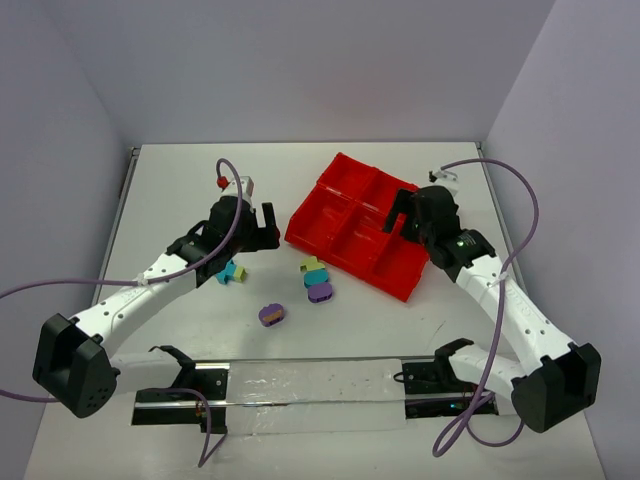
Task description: Sort the legos into containers by color
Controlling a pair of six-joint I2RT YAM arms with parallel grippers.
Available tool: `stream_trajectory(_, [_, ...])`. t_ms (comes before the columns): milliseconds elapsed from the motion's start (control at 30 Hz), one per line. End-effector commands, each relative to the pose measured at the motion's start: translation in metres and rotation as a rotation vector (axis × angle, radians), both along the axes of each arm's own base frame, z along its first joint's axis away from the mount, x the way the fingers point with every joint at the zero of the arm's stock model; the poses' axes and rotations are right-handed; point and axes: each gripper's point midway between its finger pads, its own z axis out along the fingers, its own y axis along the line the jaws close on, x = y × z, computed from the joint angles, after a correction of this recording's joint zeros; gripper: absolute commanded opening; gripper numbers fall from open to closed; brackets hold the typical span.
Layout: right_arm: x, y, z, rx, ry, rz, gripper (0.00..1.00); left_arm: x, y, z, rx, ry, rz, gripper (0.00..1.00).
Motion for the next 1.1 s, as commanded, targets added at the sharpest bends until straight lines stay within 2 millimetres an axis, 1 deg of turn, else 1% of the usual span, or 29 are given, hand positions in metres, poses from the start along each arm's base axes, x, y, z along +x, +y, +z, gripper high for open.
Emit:
stream_trajectory(0, [0.0,0.003,0.017,0.026,-0.071,0.013,1.0,0.005,-0.002,0.03,-0.028,-0.072,0.002,0.99])
stream_trajectory(200, [-0.001,0.009,0.017,0.038,-0.068,0.043,1.0,0.003,0.0,0.031,-0.032,-0.07,0.011,0.99])
stream_trajectory(333, [-0.005,0.024,0.019,0.054,-0.071,0.131,1.0,0.003,0.004,0.029,-0.035,-0.062,0.043,0.99])
stream_trajectory(400, [-0.01,0.039,0.021,0.068,-0.084,0.182,1.0,0.003,0.01,0.025,-0.027,-0.051,0.087,0.99])
stream_trajectory(433, [-0.019,0.062,0.022,0.082,-0.095,0.255,1.0,0.003,0.02,0.019,-0.006,-0.039,0.139,0.99])
stream_trajectory(467, [-0.025,0.081,0.02,0.083,-0.098,0.303,1.0,0.003,0.026,0.017,0.004,-0.034,0.174,0.99])
stream_trajectory(533, [-0.041,0.117,0.009,0.061,-0.071,0.385,1.0,0.004,0.035,0.015,0.011,-0.032,0.236,0.99])
stream_trajectory(567, [-0.046,0.13,0.004,0.051,-0.055,0.411,1.0,0.003,0.039,0.014,0.015,-0.027,0.259,0.99])
stream_trajectory(600, [-0.048,0.141,-0.01,0.025,-0.019,0.425,1.0,0.002,0.045,0.014,0.023,-0.017,0.278,0.99])
stream_trajectory(633, [-0.06,0.16,-0.016,0.02,-0.004,0.471,1.0,0.002,0.049,0.013,0.026,-0.009,0.298,0.99])
stream_trajectory(667, [-0.063,0.167,-0.023,0.008,0.013,0.486,1.0,0.002,0.05,0.014,0.025,-0.008,0.304,0.99])
stream_trajectory(700, [-0.069,0.177,-0.034,-0.005,0.036,0.511,1.0,0.002,0.055,0.015,0.021,-0.001,0.319,0.99])
stream_trajectory(733, [-0.083,0.194,-0.046,-0.015,0.061,0.555,1.0,0.002,0.065,0.015,0.016,0.012,0.349,0.98])
stream_trajectory(800, [-0.093,0.205,-0.07,-0.039,0.109,0.584,1.0,0.005,0.081,0.02,0.0,0.018,0.396,0.98])
stream_trajectory(833, [-0.095,0.205,-0.074,-0.039,0.119,0.583,1.0,0.006,0.088,0.026,-0.012,0.009,0.415,0.98])
stream_trajectory(867, [-0.097,0.205,-0.081,-0.04,0.131,0.587,1.0,0.007,0.089,0.028,-0.023,0.007,0.41,0.97])
stream_trajectory(967, [-0.1,0.208,-0.091,-0.044,0.155,0.598,1.0,0.006,0.091,0.036,-0.047,-0.02,0.402,0.97])
stream_trajectory(1067, [-0.102,0.214,-0.103,-0.048,0.197,0.601,1.0,0.007,0.086,0.034,-0.066,-0.013,0.385,0.97])
